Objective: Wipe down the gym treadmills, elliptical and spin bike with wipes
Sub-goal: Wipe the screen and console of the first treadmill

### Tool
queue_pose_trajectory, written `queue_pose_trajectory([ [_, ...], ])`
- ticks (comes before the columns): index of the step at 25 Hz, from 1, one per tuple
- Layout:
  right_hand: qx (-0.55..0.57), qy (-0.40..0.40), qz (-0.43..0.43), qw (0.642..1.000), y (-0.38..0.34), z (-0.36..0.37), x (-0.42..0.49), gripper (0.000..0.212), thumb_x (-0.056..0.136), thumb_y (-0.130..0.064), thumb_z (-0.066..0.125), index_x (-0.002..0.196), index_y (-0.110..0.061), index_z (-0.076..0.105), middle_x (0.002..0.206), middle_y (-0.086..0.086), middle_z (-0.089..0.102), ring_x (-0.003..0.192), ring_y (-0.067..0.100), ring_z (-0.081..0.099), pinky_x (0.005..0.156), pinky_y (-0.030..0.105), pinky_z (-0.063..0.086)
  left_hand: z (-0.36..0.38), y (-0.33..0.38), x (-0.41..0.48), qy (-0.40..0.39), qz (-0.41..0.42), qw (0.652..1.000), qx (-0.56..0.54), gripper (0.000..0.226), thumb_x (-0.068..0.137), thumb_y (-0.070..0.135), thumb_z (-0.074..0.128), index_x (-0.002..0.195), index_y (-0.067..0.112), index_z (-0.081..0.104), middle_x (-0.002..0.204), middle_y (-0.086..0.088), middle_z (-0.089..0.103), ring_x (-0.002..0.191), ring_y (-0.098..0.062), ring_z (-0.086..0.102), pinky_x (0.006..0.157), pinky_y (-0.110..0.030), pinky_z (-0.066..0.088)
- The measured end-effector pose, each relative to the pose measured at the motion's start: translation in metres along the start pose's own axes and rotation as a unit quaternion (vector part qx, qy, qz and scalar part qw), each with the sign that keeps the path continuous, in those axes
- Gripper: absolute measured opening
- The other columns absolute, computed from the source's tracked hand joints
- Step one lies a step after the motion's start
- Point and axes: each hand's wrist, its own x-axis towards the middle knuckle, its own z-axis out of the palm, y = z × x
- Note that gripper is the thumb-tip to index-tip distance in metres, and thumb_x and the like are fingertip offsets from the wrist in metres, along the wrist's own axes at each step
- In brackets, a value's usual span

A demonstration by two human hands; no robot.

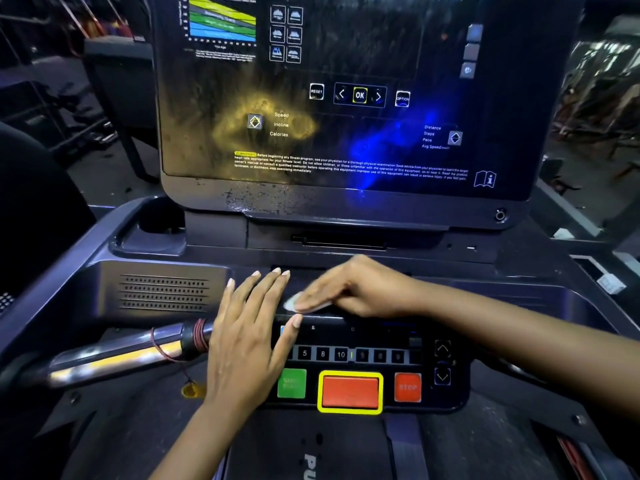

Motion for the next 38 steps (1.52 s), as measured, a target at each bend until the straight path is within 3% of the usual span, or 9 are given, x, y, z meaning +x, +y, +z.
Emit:
queue_pose_trajectory([
  [4, -0.004, -0.005, 0.097, 0.995, 0.027, -0.038, -0.046, 0.031, 0.076, -0.003, 0.056, 0.100, -0.012, 0.074, 0.104, -0.003, 0.071, 0.098, -0.003, 0.063, 0.088, 0.022, 0.050, -0.001, 0.002, 0.000, -0.002, -0.004, 1.000, -0.009, 0.062, 0.099, 0.052, 0.020, 0.135, 0.011, 0.049, 0.135, -0.003, 0.054, 0.129, -0.020, 0.039, 0.116, -0.033, 0.014],
  [12, -0.093, -0.024, 0.146, 0.985, 0.060, -0.015, -0.029, 0.050, 0.079, 0.015, 0.050, 0.119, -0.013, 0.063, 0.122, 0.001, 0.061, 0.114, 0.003, 0.052, 0.102, 0.024, 0.041, -0.002, 0.002, 0.000, -0.014, 0.003, 1.000, -0.014, 0.062, 0.099, 0.051, 0.018, 0.134, 0.011, 0.050, 0.135, -0.004, 0.055, 0.129, -0.020, 0.038, 0.116, -0.034, 0.013],
  [15, -0.177, -0.027, 0.236, 0.955, 0.061, -0.027, -0.060, 0.047, 0.083, 0.004, 0.050, 0.118, -0.024, 0.064, 0.119, -0.002, 0.061, 0.114, 0.015, 0.057, 0.095, 0.031, 0.046, -0.001, -0.001, 0.000, -0.013, 0.007, 1.000, -0.022, 0.062, 0.099, 0.051, 0.018, 0.135, 0.012, 0.050, 0.135, -0.003, 0.055, 0.130, -0.021, 0.039, 0.115, -0.036, 0.015],
  [20, -0.200, -0.014, 0.310, 0.929, 0.001, -0.032, -0.084, 0.031, 0.089, -0.013, 0.053, 0.113, -0.027, 0.067, 0.115, -0.007, 0.064, 0.112, 0.015, 0.058, 0.091, 0.024, 0.045, -0.002, -0.001, -0.001, -0.018, 0.014, 0.999, -0.035, 0.063, 0.099, 0.052, 0.017, 0.135, 0.011, 0.049, 0.134, -0.005, 0.055, 0.131, -0.021, 0.036, 0.115, -0.039, 0.015],
  [23, -0.158, 0.024, 0.298, 0.941, -0.035, -0.028, -0.080, 0.038, 0.082, -0.004, 0.051, 0.108, -0.023, 0.070, 0.110, -0.005, 0.067, 0.103, 0.012, 0.063, 0.088, 0.025, 0.047, -0.004, -0.007, -0.001, -0.011, 0.000, 0.999, -0.047, 0.064, 0.098, 0.052, 0.018, 0.136, 0.010, 0.047, 0.137, -0.007, 0.051, 0.133, -0.022, 0.034, 0.116, -0.039, 0.013],
  [26, -0.103, 0.078, 0.317, 0.939, -0.009, -0.029, -0.054, 0.038, 0.080, -0.001, 0.052, 0.106, -0.021, 0.071, 0.106, 0.004, 0.069, 0.100, 0.018, 0.065, 0.085, 0.028, 0.048, -0.002, -0.012, 0.001, -0.007, -0.009, 0.998, -0.058, 0.065, 0.099, 0.053, 0.019, 0.135, 0.008, 0.049, 0.139, -0.007, 0.050, 0.133, -0.024, 0.037, 0.113, -0.037, 0.020],
  [29, -0.145, 0.020, 0.361, 0.921, 0.032, -0.014, -0.014, 0.036, 0.085, -0.003, 0.052, 0.111, -0.021, 0.069, 0.113, 0.005, 0.067, 0.113, 0.021, 0.058, 0.092, 0.028, 0.046, 0.000, -0.013, 0.000, -0.001, -0.004, 0.997, -0.075, 0.065, 0.099, 0.053, 0.021, 0.136, 0.008, 0.048, 0.140, -0.006, 0.049, 0.133, -0.025, 0.039, 0.111, -0.037, 0.025],
  [34, -0.173, -0.003, 0.300, 0.938, 0.024, 0.011, 0.020, 0.049, 0.082, 0.004, 0.043, 0.120, -0.021, 0.064, 0.122, -0.001, 0.063, 0.117, 0.020, 0.054, 0.095, 0.026, 0.042, 0.001, -0.015, 0.001, 0.006, 0.005, 0.997, -0.078, 0.062, 0.099, 0.050, 0.023, 0.136, 0.008, 0.049, 0.139, -0.006, 0.050, 0.132, -0.024, 0.038, 0.107, -0.040, 0.031],
  [38, -0.102, 0.009, 0.226, 0.969, -0.001, 0.010, 0.012, 0.042, 0.081, 0.007, 0.050, 0.110, -0.018, 0.070, 0.111, 0.000, 0.069, 0.107, 0.012, 0.061, 0.093, 0.021, 0.044, 0.000, -0.017, -0.002, -0.006, 0.019, 0.997, -0.072, 0.062, 0.099, 0.050, 0.021, 0.137, 0.010, 0.047, 0.141, -0.004, 0.048, 0.134, -0.023, 0.035, 0.109, -0.040, 0.027],
])
